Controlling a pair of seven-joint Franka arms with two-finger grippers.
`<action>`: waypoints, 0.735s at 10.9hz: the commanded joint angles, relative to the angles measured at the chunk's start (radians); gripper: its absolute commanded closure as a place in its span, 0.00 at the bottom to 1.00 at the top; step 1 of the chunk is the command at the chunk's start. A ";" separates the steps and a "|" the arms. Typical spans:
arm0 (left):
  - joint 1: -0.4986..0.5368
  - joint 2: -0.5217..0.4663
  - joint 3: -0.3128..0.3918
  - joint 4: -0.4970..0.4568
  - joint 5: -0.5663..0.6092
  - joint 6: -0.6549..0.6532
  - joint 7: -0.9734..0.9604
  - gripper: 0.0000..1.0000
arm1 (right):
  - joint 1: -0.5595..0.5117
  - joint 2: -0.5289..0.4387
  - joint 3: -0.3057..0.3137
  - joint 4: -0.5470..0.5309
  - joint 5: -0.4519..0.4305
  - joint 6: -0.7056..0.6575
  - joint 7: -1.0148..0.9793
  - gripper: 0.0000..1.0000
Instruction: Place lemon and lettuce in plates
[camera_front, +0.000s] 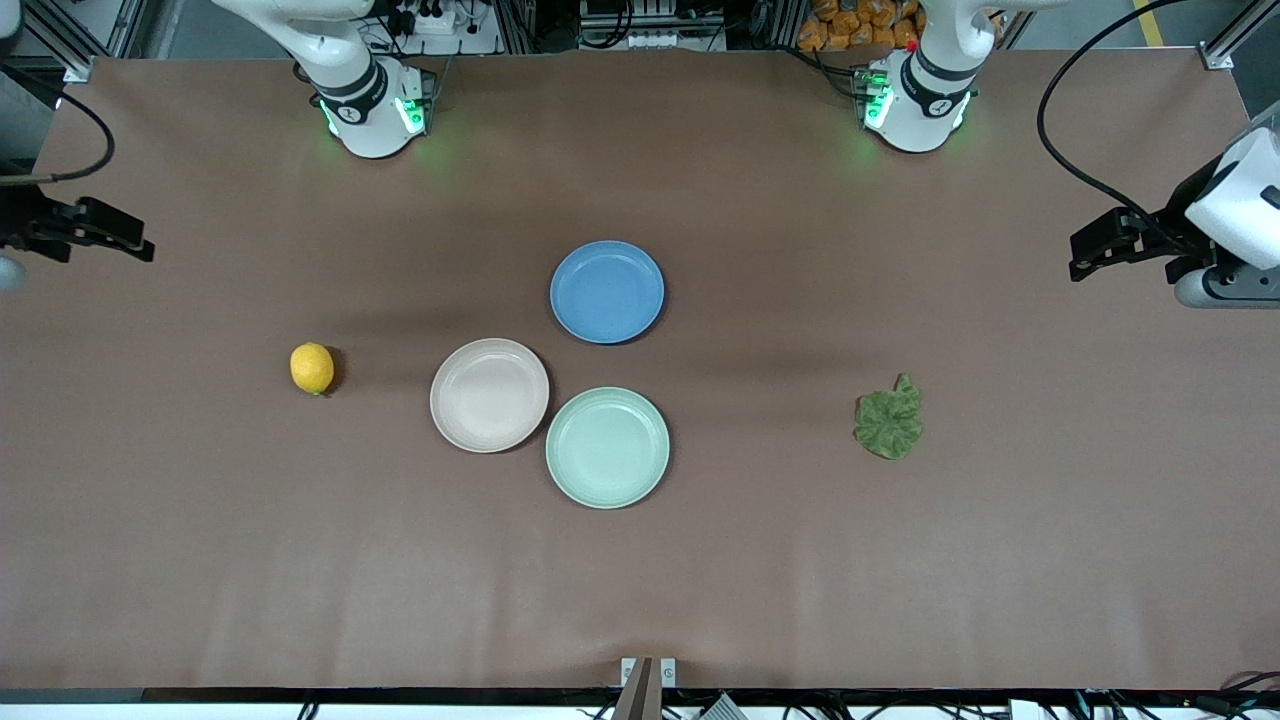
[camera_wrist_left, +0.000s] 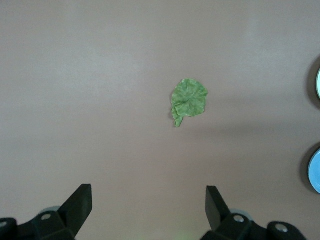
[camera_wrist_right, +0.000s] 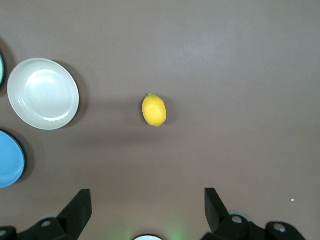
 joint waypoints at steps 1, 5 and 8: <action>0.004 0.012 -0.007 -0.010 0.027 0.008 -0.004 0.00 | -0.034 -0.007 0.009 -0.071 0.003 0.025 -0.009 0.00; 0.007 0.087 -0.004 -0.018 0.024 0.049 -0.012 0.00 | -0.031 -0.004 0.011 -0.237 0.003 0.218 0.000 0.00; 0.022 0.138 -0.004 -0.048 0.020 0.113 -0.012 0.00 | -0.028 -0.011 0.014 -0.319 0.005 0.301 0.000 0.00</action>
